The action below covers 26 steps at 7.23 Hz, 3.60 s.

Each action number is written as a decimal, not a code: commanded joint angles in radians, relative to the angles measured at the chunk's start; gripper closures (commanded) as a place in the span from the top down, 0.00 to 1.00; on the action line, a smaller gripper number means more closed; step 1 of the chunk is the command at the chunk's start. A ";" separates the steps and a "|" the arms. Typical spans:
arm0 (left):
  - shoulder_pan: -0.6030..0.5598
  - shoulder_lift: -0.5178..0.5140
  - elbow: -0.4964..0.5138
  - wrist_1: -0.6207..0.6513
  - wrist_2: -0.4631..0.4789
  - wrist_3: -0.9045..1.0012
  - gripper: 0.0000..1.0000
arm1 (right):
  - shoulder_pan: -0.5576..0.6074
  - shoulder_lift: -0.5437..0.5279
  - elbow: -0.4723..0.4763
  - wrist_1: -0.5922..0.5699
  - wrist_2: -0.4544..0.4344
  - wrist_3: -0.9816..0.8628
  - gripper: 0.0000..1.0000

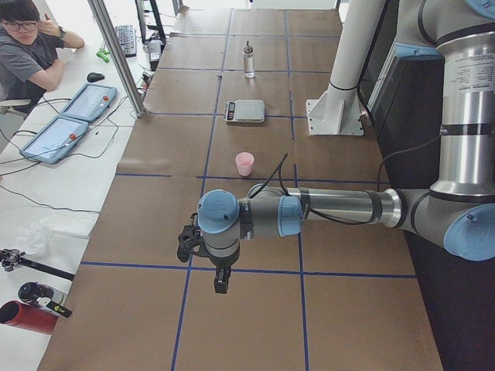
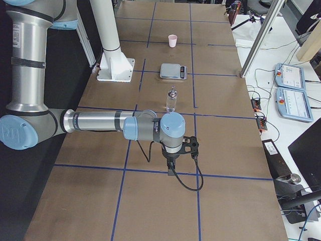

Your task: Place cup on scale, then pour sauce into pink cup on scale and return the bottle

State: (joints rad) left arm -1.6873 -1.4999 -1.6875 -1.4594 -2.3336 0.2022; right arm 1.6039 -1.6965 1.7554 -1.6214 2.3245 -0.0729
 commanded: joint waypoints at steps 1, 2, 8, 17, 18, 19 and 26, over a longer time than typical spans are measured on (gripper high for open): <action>0.000 -0.008 -0.024 -0.006 -0.001 0.005 1.00 | -0.001 0.000 0.001 0.008 0.001 0.001 1.00; 0.000 -0.005 -0.030 -0.009 -0.009 0.005 1.00 | -0.001 0.000 -0.004 0.032 0.001 0.002 1.00; 0.008 -0.025 -0.026 -0.200 -0.035 -0.006 1.00 | -0.012 0.026 -0.007 0.254 0.030 0.013 1.00; 0.095 -0.023 0.080 -0.981 -0.263 -0.406 1.00 | -0.041 0.113 -0.062 0.270 0.153 0.035 1.00; 0.154 0.013 -0.002 -0.981 -0.169 -0.522 1.00 | -0.042 0.113 -0.062 0.270 0.151 0.035 1.00; 0.237 0.054 -0.079 -0.981 -0.022 -0.611 1.00 | -0.042 0.112 -0.063 0.270 0.151 0.035 1.00; 1.013 0.032 -0.251 -0.971 0.543 -1.491 0.81 | -0.042 0.098 -0.063 0.272 0.153 0.033 1.00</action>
State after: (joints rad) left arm -0.7975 -1.4415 -1.9386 -2.4356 -1.9015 -1.1326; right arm 1.5616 -1.5957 1.6920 -1.3501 2.4761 -0.0391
